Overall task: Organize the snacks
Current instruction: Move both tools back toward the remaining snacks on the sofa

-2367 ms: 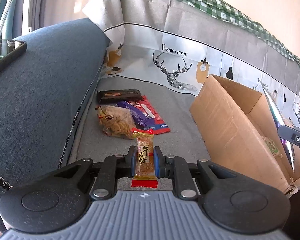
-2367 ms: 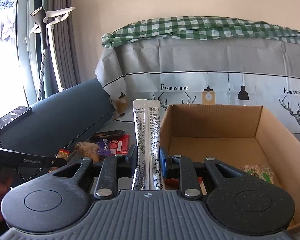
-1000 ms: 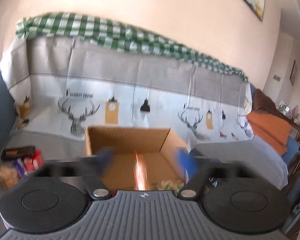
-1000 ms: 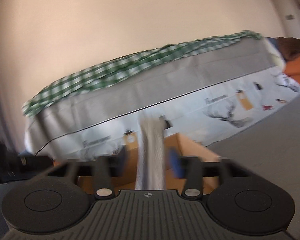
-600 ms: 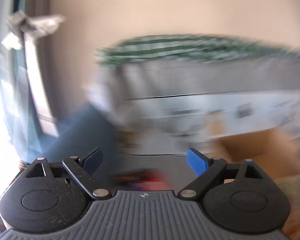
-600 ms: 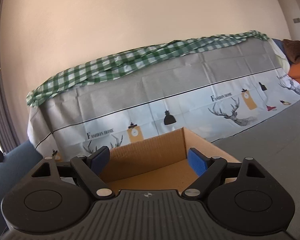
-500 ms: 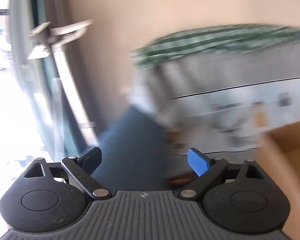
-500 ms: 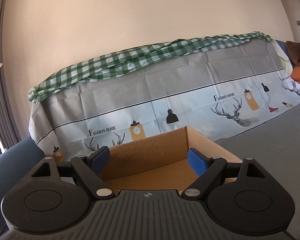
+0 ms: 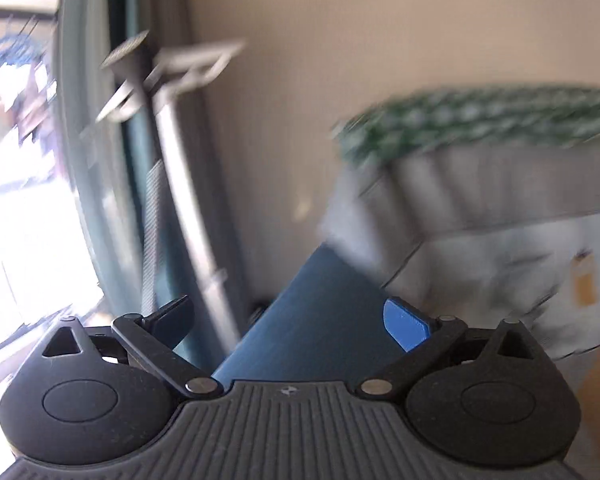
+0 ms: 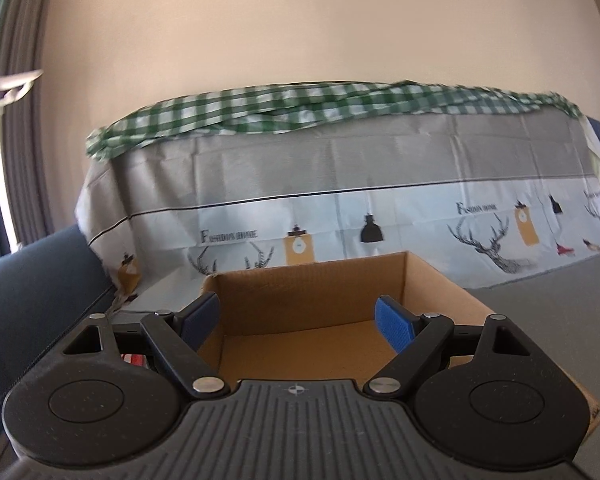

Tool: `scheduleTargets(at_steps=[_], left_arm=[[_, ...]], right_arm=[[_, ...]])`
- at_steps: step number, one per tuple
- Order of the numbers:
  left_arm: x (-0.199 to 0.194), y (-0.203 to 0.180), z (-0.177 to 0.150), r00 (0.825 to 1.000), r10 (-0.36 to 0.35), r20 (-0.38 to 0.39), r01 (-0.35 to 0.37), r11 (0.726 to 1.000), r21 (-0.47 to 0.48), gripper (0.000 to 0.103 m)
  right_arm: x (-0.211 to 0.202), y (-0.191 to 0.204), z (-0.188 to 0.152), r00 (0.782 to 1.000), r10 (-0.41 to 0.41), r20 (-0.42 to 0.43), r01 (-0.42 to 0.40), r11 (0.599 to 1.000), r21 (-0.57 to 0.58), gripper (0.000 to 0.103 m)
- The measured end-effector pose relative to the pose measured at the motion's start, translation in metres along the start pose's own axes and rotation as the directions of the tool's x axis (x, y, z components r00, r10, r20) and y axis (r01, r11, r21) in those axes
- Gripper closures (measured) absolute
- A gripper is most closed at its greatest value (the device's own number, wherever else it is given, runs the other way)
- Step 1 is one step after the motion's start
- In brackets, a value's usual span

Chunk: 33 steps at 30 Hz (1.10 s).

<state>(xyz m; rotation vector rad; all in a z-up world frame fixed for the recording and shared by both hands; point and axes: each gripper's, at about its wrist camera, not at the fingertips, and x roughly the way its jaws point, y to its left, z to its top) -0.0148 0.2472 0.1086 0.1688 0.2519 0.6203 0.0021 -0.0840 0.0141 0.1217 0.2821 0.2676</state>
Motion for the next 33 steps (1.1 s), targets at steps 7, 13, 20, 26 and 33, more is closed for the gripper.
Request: scheduleTargets(at_steps=[7,13,20,26,33], left_arm=[[-0.017,-0.068,-0.046,0.921,-0.388,-0.041,0.380,0.915,-0.135,0.032],[0.018,-0.087,-0.144,0.815,-0.450,-0.365,0.362,0.887,-0.286,0.071],[0.063,-0.053,-0.165,0.825,-0.382,-0.416,0.172,0.872,-0.459,0.064],[0.069,-0.050,-0.165,0.848,-0.353,-0.395,0.118,0.853,-0.509,0.034],[0.079,-0.056,-0.169,0.850,-0.317,-0.421,0.079,0.866,-0.493,0.029]], right_arm=[[0.005,0.030,-0.007,0.998,0.061,-0.019,-0.063,0.993,-0.101,0.018],[0.006,0.048,-0.014,0.995,0.093,-0.038,-0.098,0.980,-0.173,0.018],[0.016,0.058,-0.016,0.985,0.152,-0.084,-0.165,0.971,-0.172,0.062],[0.017,0.066,-0.018,0.976,0.193,-0.105,-0.210,0.959,-0.190,0.064],[0.015,0.066,-0.015,0.974,0.207,-0.092,-0.221,0.956,-0.190,0.064]])
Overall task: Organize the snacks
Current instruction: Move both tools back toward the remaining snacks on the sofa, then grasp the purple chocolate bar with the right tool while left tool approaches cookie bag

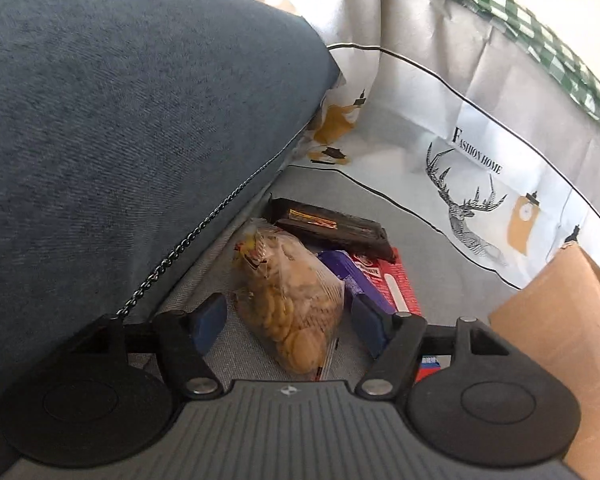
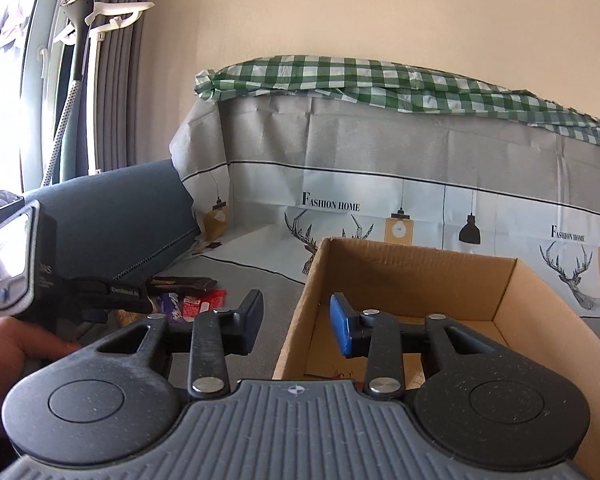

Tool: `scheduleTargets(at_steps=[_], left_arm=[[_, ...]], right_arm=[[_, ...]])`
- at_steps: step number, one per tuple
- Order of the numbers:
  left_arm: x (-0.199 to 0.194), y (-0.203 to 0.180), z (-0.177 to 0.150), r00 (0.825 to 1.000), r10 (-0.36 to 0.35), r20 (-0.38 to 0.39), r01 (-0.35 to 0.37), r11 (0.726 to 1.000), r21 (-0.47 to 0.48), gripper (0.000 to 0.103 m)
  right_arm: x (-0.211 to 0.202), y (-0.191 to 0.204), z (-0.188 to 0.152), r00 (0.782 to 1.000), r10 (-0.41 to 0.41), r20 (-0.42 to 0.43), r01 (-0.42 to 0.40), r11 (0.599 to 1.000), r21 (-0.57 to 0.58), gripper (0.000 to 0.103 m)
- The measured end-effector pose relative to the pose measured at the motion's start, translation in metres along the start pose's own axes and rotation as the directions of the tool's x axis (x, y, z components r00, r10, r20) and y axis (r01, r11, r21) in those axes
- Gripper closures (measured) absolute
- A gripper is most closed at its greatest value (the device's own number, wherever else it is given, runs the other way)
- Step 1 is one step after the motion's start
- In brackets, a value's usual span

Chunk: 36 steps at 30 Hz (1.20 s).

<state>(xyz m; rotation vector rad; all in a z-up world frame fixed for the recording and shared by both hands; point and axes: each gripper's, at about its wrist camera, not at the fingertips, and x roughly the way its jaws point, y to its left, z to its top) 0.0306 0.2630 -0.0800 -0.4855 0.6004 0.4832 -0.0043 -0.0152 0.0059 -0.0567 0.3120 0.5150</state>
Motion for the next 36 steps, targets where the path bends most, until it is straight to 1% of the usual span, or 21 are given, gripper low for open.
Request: scheduleTargets(at_steps=[2,3,5,6,7,8,12,14,17,18,20,23,24,25,26,27,31,33,36], left_arm=[[0.003,-0.001,-0.001,1.000,0.009,0.003,-0.009,1.000,0.009,0.030],[0.005,-0.002,-0.001,1.000,0.018,0.007,-0.018,1.000,0.014,0.032],[0.006,-0.002,-0.001,1.000,0.015,0.000,-0.015,1.000,0.018,0.045],[0.006,-0.002,-0.001,1.000,0.014,0.003,-0.014,1.000,0.024,0.047],[0.005,-0.002,0.000,1.000,0.014,0.009,-0.014,0.999,0.036,0.053],[0.002,-0.003,-0.001,1.000,0.016,0.014,-0.016,0.999,0.051,0.056],[-0.007,0.002,-0.003,1.000,0.004,0.006,-0.005,0.999,0.045,0.059],[-0.013,0.006,-0.004,1.000,0.005,-0.004,-0.005,1.000,0.024,0.059],[-0.028,0.015,-0.007,0.999,-0.010,-0.037,0.008,0.998,-0.060,0.060],[-0.034,0.017,-0.010,0.999,-0.008,-0.049,0.004,0.996,-0.094,0.060],[-0.048,0.023,-0.018,0.997,-0.019,-0.080,0.005,0.986,-0.166,0.060],[-0.071,0.028,-0.032,0.993,-0.040,-0.110,0.013,0.972,-0.236,0.060],[-0.077,0.029,-0.036,0.992,-0.047,-0.120,0.016,0.969,-0.248,0.060],[-0.082,0.031,-0.039,0.991,-0.047,-0.126,0.013,0.966,-0.259,0.060],[-0.087,0.032,-0.041,0.991,-0.039,-0.127,0.004,0.964,-0.265,0.060],[-0.090,0.033,-0.042,0.992,-0.034,-0.121,0.001,0.963,-0.268,0.060],[-0.092,0.042,-0.041,0.994,-0.021,-0.109,-0.013,0.953,-0.304,0.060],[-0.092,0.046,-0.042,0.993,-0.019,-0.113,-0.019,0.946,-0.322,0.059],[-0.096,0.050,-0.042,0.995,-0.013,-0.104,-0.023,0.942,-0.335,0.059]], right_arm=[[0.000,0.000,0.001,1.000,0.005,0.005,-0.004,1.000,-0.004,0.064],[-0.001,0.000,0.001,1.000,0.006,0.006,-0.006,1.000,-0.008,0.064],[-0.002,0.002,0.003,1.000,0.008,0.007,-0.008,1.000,-0.017,0.064],[-0.003,0.002,0.005,1.000,0.013,0.010,-0.013,1.000,-0.021,0.064],[-0.004,0.003,0.007,1.000,0.019,0.011,-0.019,0.999,-0.025,0.064],[-0.004,0.004,0.011,1.000,0.029,0.009,-0.029,0.999,-0.026,0.064],[0.008,0.006,0.034,0.994,0.099,-0.049,-0.097,0.995,0.036,0.064],[0.024,0.010,0.048,0.984,0.145,-0.108,-0.138,0.988,0.069,0.064],[0.053,0.023,0.067,0.960,0.210,-0.186,-0.194,0.976,0.097,0.064],[0.066,0.028,0.073,0.950,0.225,-0.217,-0.207,0.973,0.105,0.064],[0.090,0.039,0.082,0.938,0.241,-0.250,-0.217,0.969,0.120,0.064],[0.133,0.056,0.087,0.896,0.306,-0.323,-0.266,0.950,0.163,0.062],[0.146,0.061,0.087,0.884,0.317,-0.343,-0.274,0.947,0.169,0.055],[0.158,0.068,0.085,0.876,0.323,-0.359,-0.281,0.945,0.166,0.048],[0.169,0.075,0.083,0.870,0.319,-0.375,-0.279,0.947,0.157,0.046],[0.180,0.083,0.080,0.865,0.313,-0.392,-0.278,0.950,0.145,0.042],[0.222,0.109,0.066,0.823,0.310,-0.476,-0.298,0.949,0.104,0.032],[0.243,0.120,0.055,0.793,0.306,-0.526,-0.303,0.948,0.095,0.031],[0.260,0.136,0.037,0.754,0.297,-0.587,-0.317,0.946,0.071,0.031]])
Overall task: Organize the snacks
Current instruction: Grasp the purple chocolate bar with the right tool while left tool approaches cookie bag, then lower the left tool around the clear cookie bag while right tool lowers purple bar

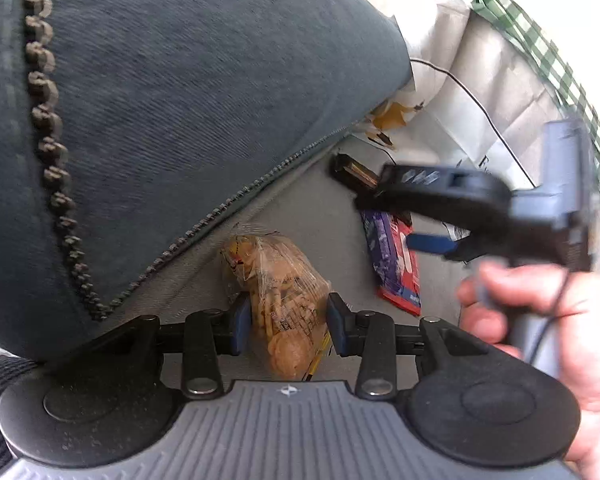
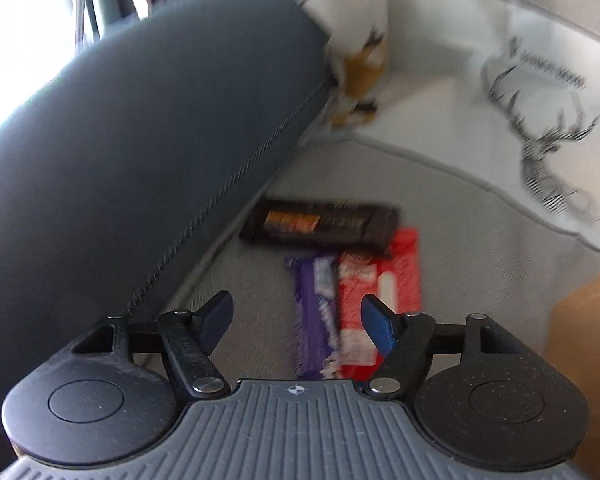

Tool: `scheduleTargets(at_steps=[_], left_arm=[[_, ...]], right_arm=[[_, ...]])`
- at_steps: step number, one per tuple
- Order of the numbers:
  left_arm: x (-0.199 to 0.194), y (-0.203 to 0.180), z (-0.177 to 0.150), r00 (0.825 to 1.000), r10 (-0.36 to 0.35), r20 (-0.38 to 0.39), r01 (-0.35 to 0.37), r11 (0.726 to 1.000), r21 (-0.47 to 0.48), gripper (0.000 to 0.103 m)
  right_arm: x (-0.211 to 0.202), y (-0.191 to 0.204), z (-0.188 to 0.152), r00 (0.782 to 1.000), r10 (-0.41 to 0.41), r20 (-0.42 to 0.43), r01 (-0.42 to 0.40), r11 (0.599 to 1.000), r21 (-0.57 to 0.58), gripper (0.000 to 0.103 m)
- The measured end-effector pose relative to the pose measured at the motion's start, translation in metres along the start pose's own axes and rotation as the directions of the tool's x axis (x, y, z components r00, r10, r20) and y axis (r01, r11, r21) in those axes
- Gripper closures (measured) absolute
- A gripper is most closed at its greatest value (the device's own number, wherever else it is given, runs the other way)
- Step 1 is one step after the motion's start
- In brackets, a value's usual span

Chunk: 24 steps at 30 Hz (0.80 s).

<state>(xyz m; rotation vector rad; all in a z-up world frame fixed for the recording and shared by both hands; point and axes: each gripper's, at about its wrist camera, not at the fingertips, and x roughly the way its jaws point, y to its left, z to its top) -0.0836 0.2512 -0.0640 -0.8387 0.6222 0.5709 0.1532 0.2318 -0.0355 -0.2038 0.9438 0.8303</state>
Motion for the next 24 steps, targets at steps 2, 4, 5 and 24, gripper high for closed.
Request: scheduleTargets(at_steps=[2,4,5,24], left_arm=[[-0.001,0.002,0.001,1.000,-0.002,-0.003,0.002,1.000,-0.012,0.059],[0.000,0.002,0.001,1.000,0.001,-0.007,-0.002,1.000,-0.013,0.059],[0.000,0.002,0.000,1.000,0.003,-0.008,-0.003,1.000,-0.012,0.059],[0.002,-0.025,0.022,0.997,-0.011,-0.072,0.024,0.983,0.181,0.059]], right_arm=[[0.010,0.006,-0.004,1.000,-0.004,-0.020,0.003,1.000,-0.026,0.034],[0.015,0.014,-0.008,0.999,-0.029,-0.019,0.027,0.996,-0.082,0.067],[0.017,0.017,-0.011,0.999,-0.041,-0.032,0.037,0.993,-0.108,0.080],[-0.151,0.006,-0.120,0.980,-0.088,0.176,0.096,0.995,-0.037,0.087]])
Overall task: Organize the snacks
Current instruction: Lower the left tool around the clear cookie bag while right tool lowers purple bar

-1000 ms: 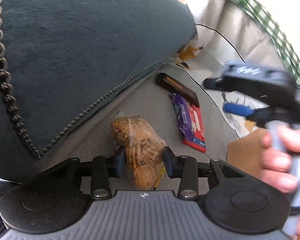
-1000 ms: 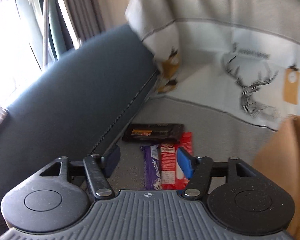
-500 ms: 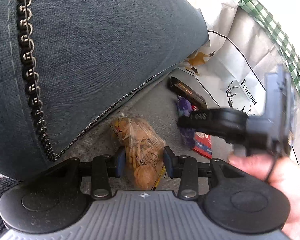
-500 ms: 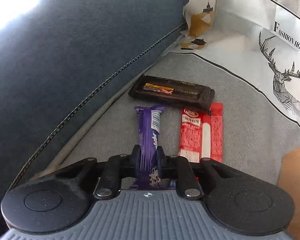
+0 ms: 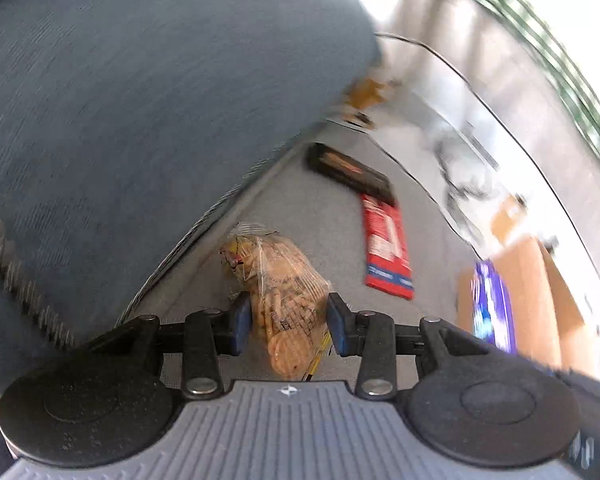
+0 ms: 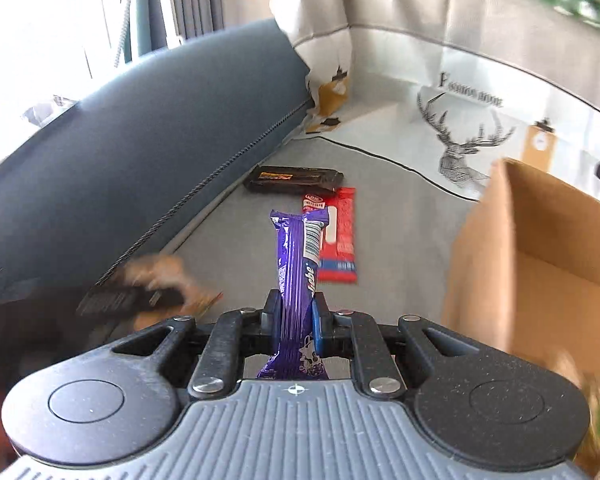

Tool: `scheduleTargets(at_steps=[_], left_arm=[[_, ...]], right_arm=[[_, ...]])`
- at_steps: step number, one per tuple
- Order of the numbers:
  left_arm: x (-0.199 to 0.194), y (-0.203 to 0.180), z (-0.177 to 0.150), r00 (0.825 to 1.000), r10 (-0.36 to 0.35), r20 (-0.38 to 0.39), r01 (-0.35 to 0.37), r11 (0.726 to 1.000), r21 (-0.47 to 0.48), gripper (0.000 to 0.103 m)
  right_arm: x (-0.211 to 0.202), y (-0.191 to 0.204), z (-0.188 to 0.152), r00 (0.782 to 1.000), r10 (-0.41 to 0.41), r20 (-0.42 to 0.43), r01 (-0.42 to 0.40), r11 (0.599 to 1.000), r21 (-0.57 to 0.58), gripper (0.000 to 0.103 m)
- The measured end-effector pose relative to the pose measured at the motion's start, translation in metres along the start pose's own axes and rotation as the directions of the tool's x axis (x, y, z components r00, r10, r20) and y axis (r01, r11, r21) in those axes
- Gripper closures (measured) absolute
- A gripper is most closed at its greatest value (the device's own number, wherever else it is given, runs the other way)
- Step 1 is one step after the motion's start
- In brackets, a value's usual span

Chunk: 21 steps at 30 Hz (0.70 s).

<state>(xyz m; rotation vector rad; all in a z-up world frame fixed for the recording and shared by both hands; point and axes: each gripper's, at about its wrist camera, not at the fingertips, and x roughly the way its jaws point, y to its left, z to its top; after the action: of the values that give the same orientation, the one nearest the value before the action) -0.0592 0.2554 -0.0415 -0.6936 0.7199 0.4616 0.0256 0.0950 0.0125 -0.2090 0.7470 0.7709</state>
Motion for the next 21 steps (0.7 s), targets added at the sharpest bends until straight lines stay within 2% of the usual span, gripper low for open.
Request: scheduleTargets(at_steps=[3,5,7,9,10,15,17,19,21], left_arm=[[-0.004,-0.011,0.014,0.998,-0.032,-0.045,0.039,0.984,0.176,0.059],[-0.002,-0.018,0.016,0.994,-0.045,-0.096,0.073,0.947,0.313,0.059],[0.003,-0.016,0.012,0.990,-0.040,-0.135,0.089,0.920,0.382,0.059],[0.010,-0.008,0.010,0.971,-0.098,-0.220,0.170,0.925,0.340,0.059],[0.012,-0.006,0.009,0.965,-0.111,-0.237,0.188,0.923,0.334,0.059],[0.014,-0.001,0.001,0.946,-0.153,-0.284,0.238,0.927,0.291,0.059],[0.018,-0.001,0.000,0.941,-0.145,-0.305,0.236,0.929,0.285,0.059],[0.024,-0.003,-0.003,0.927,-0.133,-0.351,0.242,0.927,0.287,0.058],[0.027,-0.005,-0.002,0.922,-0.126,-0.365,0.243,0.924,0.295,0.056]], right_arm=[[-0.029,0.003,-0.025,0.999,0.032,0.020,-0.032,0.999,0.018,0.087],[-0.043,0.007,-0.040,0.998,0.046,0.043,-0.046,0.999,0.021,0.087],[-0.049,0.011,-0.055,0.997,0.054,0.059,-0.056,0.998,0.022,0.087],[-0.044,0.016,-0.068,0.997,0.052,0.065,-0.053,0.998,0.019,0.087],[-0.040,0.019,-0.073,0.997,0.061,0.054,-0.062,0.998,0.019,0.087],[-0.014,0.027,-0.087,0.999,0.046,0.005,-0.046,0.999,-0.008,0.088],[-0.003,0.024,-0.088,0.999,0.031,-0.005,-0.031,1.000,0.000,0.088],[0.002,0.020,-0.090,1.000,0.018,-0.018,-0.017,1.000,0.021,0.088],[0.006,0.018,-0.092,0.999,0.022,-0.036,-0.021,0.999,0.033,0.087]])
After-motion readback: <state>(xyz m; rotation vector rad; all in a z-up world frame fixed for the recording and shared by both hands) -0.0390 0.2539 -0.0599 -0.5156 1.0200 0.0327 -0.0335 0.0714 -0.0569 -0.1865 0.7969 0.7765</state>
